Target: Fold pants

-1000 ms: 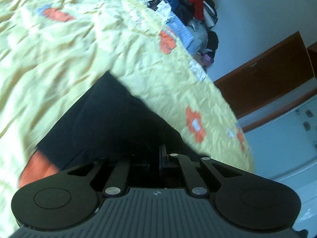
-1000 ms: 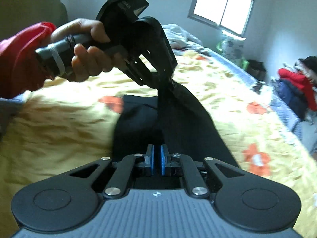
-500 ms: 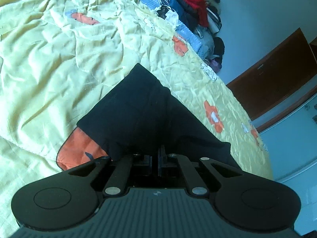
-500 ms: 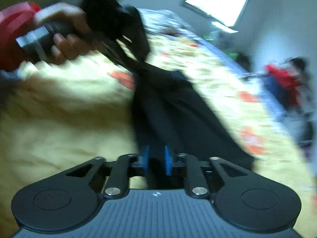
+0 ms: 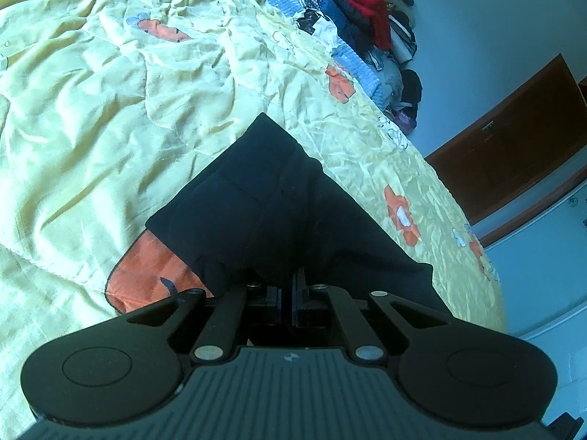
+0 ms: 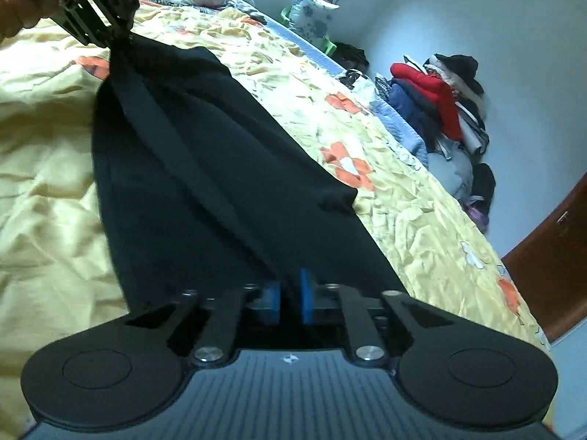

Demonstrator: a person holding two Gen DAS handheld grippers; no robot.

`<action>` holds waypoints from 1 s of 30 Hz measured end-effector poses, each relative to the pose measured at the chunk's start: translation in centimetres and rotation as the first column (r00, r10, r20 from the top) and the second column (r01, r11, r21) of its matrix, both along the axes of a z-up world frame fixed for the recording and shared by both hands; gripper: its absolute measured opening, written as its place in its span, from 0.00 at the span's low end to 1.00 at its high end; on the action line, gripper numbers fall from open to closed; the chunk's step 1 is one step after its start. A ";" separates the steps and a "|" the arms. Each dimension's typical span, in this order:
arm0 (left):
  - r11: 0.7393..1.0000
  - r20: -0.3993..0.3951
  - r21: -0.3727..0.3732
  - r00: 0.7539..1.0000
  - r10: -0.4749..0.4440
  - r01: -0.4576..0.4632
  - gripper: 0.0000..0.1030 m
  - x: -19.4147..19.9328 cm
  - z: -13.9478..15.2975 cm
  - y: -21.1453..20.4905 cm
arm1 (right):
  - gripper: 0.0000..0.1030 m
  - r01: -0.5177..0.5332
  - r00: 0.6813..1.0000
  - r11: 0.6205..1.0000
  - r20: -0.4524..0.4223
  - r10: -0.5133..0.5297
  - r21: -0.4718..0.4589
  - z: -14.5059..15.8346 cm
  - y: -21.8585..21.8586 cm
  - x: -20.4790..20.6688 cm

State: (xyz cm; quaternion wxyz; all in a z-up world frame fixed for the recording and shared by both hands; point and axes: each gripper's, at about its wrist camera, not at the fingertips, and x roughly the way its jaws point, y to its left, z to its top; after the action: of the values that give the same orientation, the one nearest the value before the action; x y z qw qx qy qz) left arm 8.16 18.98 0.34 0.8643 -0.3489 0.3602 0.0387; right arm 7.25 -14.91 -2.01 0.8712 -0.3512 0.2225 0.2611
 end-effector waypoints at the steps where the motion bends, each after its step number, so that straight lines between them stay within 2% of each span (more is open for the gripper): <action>1: 1.000 0.001 0.011 1.000 0.005 -0.005 0.05 -0.1 0.1 0.0 | 0.05 -0.006 1.000 1.000 -0.012 0.006 0.008 0.0 0.0 -0.1; 6: 0.999 -0.008 0.036 1.000 0.007 -0.006 0.05 -0.2 0.0 0.4 | 0.04 -0.058 0.989 0.994 -0.133 0.069 0.089 1.3 -0.8 -2.6; 9: 0.998 -0.021 0.056 1.000 0.004 -0.003 0.05 -0.1 -0.4 0.5 | 0.04 -0.083 0.979 0.989 -0.174 0.104 0.126 2.0 -0.7 -4.4; 12: 0.997 -0.039 0.073 0.999 0.004 -0.001 0.06 0.1 -0.9 0.3 | 0.04 -0.100 0.975 0.991 -0.189 0.115 0.091 1.4 0.0 -5.2; 14: 0.996 -0.037 0.093 0.999 0.001 0.002 0.09 0.1 -1.0 0.2 | 0.04 -0.102 0.974 0.992 -0.196 0.116 0.080 0.9 0.4 -5.3; 15: 0.993 -0.039 0.117 0.999 -0.003 0.008 0.17 0.1 -1.0 0.0 | 0.04 -0.102 0.974 0.992 -0.198 0.115 0.074 0.6 0.5 -5.2; 16: 0.991 -0.043 0.135 0.999 0.001 0.005 0.20 0.1 -1.1 0.0 | 0.04 -0.098 0.973 0.992 -0.201 0.112 0.080 0.6 0.5 -5.2; 19: 0.992 -0.041 0.128 0.999 0.008 -0.003 0.22 -0.2 -1.0 0.2 | 0.04 -0.069 0.971 0.989 -0.218 0.096 0.131 0.5 -0.1 -4.9; 23: 0.987 -0.034 0.156 0.999 0.028 -0.022 0.30 -0.6 -0.2 0.3 | 0.06 -0.062 0.978 0.989 -0.189 0.088 0.137 0.2 -0.4 -5.8; 26: 0.974 -0.033 0.221 0.998 0.056 -0.047 0.35 -1.0 0.6 0.4 | 0.07 -0.061 0.977 0.988 -0.194 0.088 0.141 0.4 -1.0 -6.4; 27: 0.966 -0.034 0.249 0.996 0.076 -0.065 0.40 -1.2 0.8 0.4 | 0.07 -0.059 0.975 0.987 -0.202 0.089 0.151 0.6 -1.4 -6.6; 30: 0.933 -0.019 0.336 0.989 0.145 -0.130 0.41 -2.0 1.5 0.6 | 0.08 -0.034 0.969 0.973 -0.229 0.087 0.227 1.8 -3.5 -7.0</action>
State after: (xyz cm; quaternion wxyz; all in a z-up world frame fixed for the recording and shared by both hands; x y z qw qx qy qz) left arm 6.16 19.62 1.88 0.8981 -0.2209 0.3418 0.1670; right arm 0.27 -18.41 -0.22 0.8636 -0.2246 0.2839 0.3510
